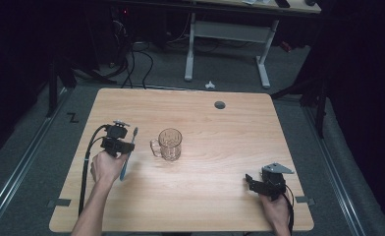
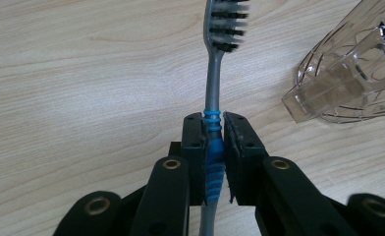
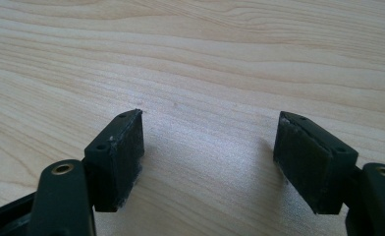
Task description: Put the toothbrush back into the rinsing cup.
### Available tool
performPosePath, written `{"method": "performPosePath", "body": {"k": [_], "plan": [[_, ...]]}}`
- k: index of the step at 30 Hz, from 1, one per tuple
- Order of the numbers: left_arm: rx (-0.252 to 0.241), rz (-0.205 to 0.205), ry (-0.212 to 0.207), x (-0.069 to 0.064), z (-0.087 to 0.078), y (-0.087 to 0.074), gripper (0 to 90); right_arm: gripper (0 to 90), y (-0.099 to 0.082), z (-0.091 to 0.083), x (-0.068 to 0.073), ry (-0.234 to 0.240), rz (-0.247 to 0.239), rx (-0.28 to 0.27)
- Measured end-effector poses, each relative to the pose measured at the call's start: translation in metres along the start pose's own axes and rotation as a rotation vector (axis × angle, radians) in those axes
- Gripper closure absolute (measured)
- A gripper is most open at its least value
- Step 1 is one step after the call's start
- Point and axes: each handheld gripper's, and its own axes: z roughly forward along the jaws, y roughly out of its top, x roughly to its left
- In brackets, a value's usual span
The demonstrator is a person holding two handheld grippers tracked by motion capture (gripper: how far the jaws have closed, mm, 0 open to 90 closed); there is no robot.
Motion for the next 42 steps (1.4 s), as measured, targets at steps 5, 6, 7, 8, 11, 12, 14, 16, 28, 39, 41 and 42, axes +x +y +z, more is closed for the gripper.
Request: {"method": "performPosePath", "body": {"k": [5, 6, 7, 8, 11, 12, 14, 16, 28, 39, 41, 42], "plan": [[-0.031, 0.007, -0.009, -0.003, -0.009, 0.002, 79.9, 27.4, 0.0, 0.0, 0.0, 0.0, 0.0, 0.0], [-0.044, 0.01, -0.012, -0.004, -0.012, 0.003, 79.9, 27.4, 0.0, 0.0, 0.0, 0.0, 0.001, 0.0], [-0.044, 0.01, -0.012, -0.004, -0.012, 0.003, 80.0, 27.4, 0.0, 0.0, 0.0, 0.0, 0.001, 0.0], [-0.05, 0.012, -0.016, -0.005, -0.013, 0.003, 80.0, 27.3, 0.0, 0.0, 0.0, 0.0, 0.001, 0.0], [-0.08, 0.015, -0.029, -0.007, -0.016, 0.003, 80.1, 27.3, 0.0, 0.0, 0.0, 0.001, -0.001, 0.0], [-0.08, 0.015, -0.029, -0.007, -0.016, 0.003, 80.1, 27.3, 0.0, 0.0, 0.0, 0.001, -0.001, 0.0], [-0.092, 0.017, -0.036, -0.009, -0.018, 0.003, 80.1, 27.4, 0.0, 0.0, 0.0, 0.001, -0.001, 0.0], [-0.107, 0.012, -0.045, -0.01, -0.019, 0.004, 80.1, 27.4, 0.0, 0.0, 0.0, 0.001, -0.001, 0.0], [-0.209, 0.036, -0.067, -0.021, -0.037, 0.01, 80.3, 27.3, 0.0, 0.0, 0.0, 0.002, -0.002, 0.0], [-0.286, 0.054, -0.114, -0.022, -0.044, 0.011, 80.3, 27.3, 0.0, 0.0, 0.0, 0.002, -0.001, 0.0], [-0.292, 0.054, -0.118, -0.022, -0.045, 0.011, 80.4, 27.3, 0.0, 0.0, 0.0, 0.002, -0.001, 0.0], [-0.294, 0.052, -0.122, -0.022, -0.045, 0.012, 80.4, 27.4, 0.0, 0.0, 0.0, 0.002, -0.001, 0.0]]}}
